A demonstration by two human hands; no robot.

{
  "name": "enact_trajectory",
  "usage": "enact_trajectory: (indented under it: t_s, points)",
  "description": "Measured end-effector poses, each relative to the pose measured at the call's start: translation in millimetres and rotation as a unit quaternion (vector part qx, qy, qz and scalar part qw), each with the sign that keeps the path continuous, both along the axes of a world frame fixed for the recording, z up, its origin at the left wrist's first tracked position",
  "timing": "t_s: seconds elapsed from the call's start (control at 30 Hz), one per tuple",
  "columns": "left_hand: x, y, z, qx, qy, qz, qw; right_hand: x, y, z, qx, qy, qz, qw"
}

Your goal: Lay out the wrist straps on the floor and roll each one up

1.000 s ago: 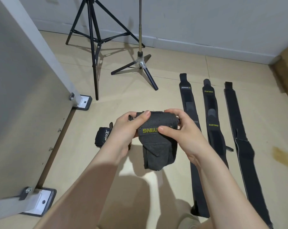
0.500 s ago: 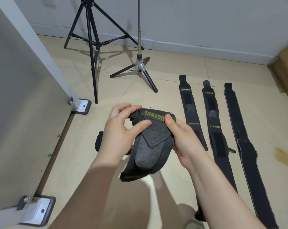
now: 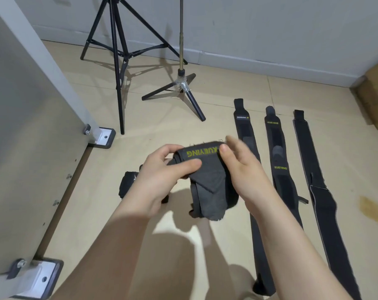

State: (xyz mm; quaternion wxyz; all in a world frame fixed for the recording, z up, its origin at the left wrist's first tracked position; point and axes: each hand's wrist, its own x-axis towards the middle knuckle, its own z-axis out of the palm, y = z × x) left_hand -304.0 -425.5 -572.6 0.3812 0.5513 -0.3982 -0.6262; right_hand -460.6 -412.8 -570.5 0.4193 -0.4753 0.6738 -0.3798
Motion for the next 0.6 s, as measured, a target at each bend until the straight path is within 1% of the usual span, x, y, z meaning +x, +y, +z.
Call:
enact_trajectory:
  t_s: [0.07, 0.1, 0.13, 0.2, 0.23, 0.37, 0.43, 0.6]
  points:
    - [1, -3, 0, 0.013, 0.016, 0.072, 0.997, 2, 2, 4, -0.083, 0.068, -0.064, 0.992]
    - [2, -4, 1, 0.023, 0.033, 0.102, 0.994, 5, 4, 6, -0.107, 0.068, -0.081, 0.989]
    - [4, -6, 2, 0.033, 0.063, 0.119, 0.990, 9, 6, 8, -0.109, 0.051, -0.077, 0.990]
    - [5, -7, 4, 0.051, 0.131, 0.124, 0.982, 16, 8, 7, -0.064, 0.008, -0.051, 0.997]
    - [5, -7, 5, 0.056, 0.151, 0.120, 0.980, 19, 8, 6, -0.046, -0.001, -0.043, 0.998]
    - [2, -5, 8, 0.046, 0.169, 0.127, 0.976, 24, 8, 5, -0.059, -0.035, -0.030, 0.997]
    - [1, -4, 8, 0.031, 0.164, 0.137, 0.976, 26, 9, 5, -0.067, -0.034, -0.027, 0.997]
    - [-1, -2, 7, -0.004, 0.147, 0.178, 0.973, 27, 9, 3, -0.034, -0.049, -0.018, 0.998]
